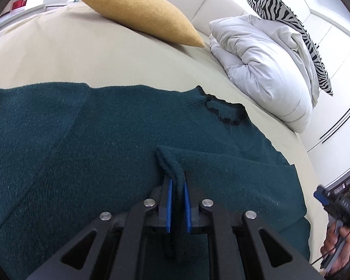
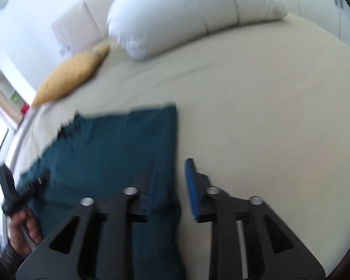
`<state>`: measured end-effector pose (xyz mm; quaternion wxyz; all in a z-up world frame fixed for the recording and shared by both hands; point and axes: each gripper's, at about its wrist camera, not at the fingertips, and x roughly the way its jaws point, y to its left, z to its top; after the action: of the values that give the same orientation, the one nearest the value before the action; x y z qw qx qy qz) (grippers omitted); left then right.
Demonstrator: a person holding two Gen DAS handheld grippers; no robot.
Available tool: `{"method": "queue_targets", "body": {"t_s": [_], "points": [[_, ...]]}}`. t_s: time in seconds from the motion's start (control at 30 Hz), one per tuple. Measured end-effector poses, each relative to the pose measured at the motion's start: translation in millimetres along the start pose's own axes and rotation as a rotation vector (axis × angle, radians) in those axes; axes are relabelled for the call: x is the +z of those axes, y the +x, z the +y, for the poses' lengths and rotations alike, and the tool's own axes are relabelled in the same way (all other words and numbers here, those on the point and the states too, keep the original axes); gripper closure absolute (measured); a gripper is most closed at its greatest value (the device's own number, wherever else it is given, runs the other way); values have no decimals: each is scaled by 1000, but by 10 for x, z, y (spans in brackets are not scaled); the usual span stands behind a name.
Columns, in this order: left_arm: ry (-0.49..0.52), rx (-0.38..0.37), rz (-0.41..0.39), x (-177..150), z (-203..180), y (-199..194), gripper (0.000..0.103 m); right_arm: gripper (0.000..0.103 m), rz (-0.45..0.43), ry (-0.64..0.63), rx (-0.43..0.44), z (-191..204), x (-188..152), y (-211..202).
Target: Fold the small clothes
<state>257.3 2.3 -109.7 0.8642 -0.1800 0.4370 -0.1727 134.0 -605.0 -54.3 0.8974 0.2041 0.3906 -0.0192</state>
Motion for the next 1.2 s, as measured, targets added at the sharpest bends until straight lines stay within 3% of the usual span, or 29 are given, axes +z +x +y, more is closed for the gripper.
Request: {"method": "queue_targets", "body": {"t_s": [0.03,0.17,0.23,0.27,0.3,0.33,0.4,0.57,0.73,0.8,0.87,1.0,1.07,1.13,1.2], "points": [[-7,-8,-2,-5,13,-4,91,44,-7,8,1,20,86,27],[-20,-30,-4,-11,52,-9,91,45,30,-51,-2,225,357,455],[-18,-32,-5,-17,58,-14,91,57,97,-22,-3,239,446,763],[-17,-31,-5,-19,57,-16,91,75,137,-11,2,238,453,883],[-18,-32,-4,-21,56,-17,92,86,168,-31,-32,259,447,1002],[-21,-34,-3,-18,58,-21,93,89,160,-80,-94,324,442,1071],[-32,-38,-3,-18,57,-59,94,97,143,-94,-115,349,469,1080],[-66,-40,-25,-85,63,-150,94,98,56,-81,-115,323,568,898],[-62,-37,-22,-117,92,-66,92,97,77,-75,-121,218,412,1200],[-70,-49,-14,-94,110,-57,92,91,73,-59,-104,208,434,1179],[-65,-52,-17,-95,109,-70,92,83,89,-56,-166,266,483,1053],[-66,-51,-27,-113,116,-77,92,83,-87,-85,-198,525,387,559],[-70,-57,-24,-114,129,-76,92,83,-46,-145,-211,644,287,668],[-101,-85,-5,-83,179,-74,92,82,103,-211,-230,631,86,1057],[-132,-110,27,-42,227,-136,87,82,40,-286,-256,668,16,1125]]}}
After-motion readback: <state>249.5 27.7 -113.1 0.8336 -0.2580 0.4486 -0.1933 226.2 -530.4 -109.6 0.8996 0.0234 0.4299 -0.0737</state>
